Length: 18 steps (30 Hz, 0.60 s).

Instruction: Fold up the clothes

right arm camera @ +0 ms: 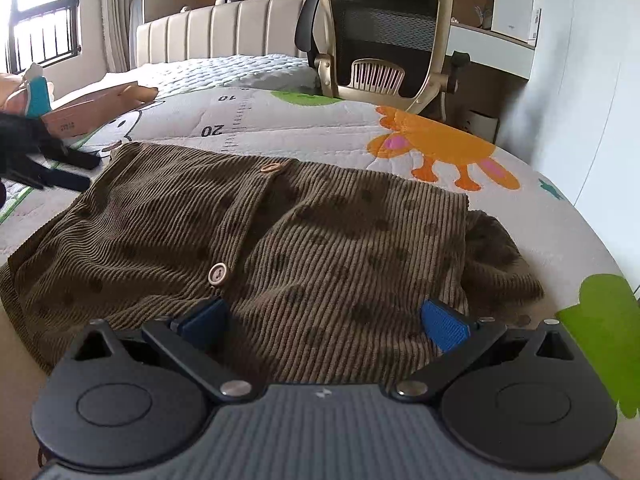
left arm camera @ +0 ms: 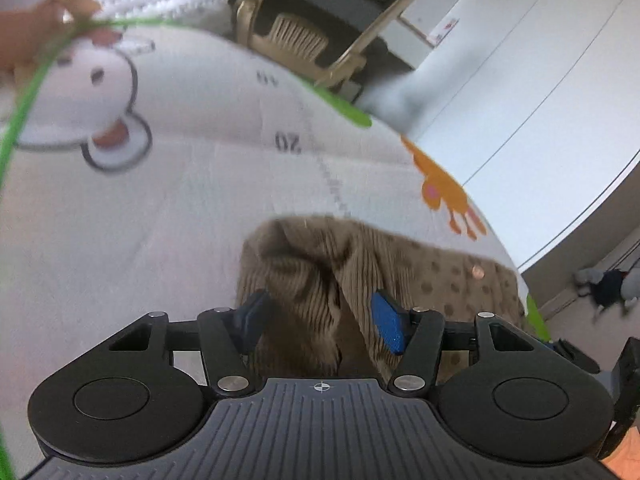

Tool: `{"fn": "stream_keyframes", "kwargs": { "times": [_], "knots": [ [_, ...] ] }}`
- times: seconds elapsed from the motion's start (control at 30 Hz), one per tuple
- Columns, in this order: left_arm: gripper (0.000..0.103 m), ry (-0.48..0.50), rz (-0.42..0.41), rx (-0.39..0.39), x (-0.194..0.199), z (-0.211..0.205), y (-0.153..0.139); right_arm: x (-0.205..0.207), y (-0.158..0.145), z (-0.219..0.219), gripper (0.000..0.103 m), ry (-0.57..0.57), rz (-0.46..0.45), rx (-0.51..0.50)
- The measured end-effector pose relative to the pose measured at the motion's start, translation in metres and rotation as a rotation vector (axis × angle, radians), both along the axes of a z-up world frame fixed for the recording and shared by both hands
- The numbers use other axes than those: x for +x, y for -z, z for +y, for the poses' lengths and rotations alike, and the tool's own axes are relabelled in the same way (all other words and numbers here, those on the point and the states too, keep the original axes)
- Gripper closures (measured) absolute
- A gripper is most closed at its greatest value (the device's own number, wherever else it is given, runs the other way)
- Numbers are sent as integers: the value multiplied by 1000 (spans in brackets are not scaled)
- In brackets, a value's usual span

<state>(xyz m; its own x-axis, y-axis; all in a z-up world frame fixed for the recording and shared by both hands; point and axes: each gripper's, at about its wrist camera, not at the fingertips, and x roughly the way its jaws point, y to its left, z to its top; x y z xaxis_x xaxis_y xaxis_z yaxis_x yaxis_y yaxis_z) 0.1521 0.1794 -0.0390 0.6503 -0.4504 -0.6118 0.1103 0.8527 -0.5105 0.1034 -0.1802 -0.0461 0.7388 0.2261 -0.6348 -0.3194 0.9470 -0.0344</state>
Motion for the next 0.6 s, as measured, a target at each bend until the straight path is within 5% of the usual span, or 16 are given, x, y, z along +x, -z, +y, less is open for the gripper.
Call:
{"fn": "stream_keyframes", "kwargs": {
  "times": [0.1,0.23,0.5,0.6],
  "knots": [
    [45,38,-35,20,-6,-9,-2,1,0,-1,0,1,7,14],
    [87,77,-56,18,-10,-22,-8,-12,-15,11,0,-53,-56,18],
    [87,102,-33,-109,-1,-28,-41,-49,-57,44,0,-209,-230,38],
    [87,99,-19,-128,6,-31,-45,-59,-53,83,0,-352,-200,28]
  ]
}}
